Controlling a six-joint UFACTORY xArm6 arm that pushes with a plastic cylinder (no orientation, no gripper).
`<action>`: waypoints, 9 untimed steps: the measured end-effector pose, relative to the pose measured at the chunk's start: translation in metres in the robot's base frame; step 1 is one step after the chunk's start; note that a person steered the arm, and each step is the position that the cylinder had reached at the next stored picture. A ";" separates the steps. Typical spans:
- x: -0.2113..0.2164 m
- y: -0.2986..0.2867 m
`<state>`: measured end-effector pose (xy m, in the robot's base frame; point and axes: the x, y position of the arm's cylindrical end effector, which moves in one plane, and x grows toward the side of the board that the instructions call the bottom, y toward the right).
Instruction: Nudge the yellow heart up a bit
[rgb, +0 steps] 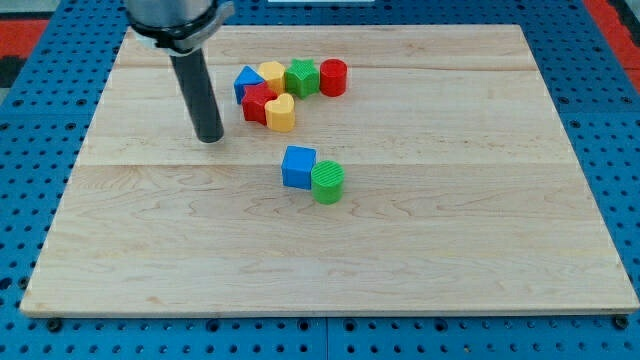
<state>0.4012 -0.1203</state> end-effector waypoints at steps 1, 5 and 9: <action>0.001 0.037; -0.010 0.036; -0.018 0.092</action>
<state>0.3835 -0.0288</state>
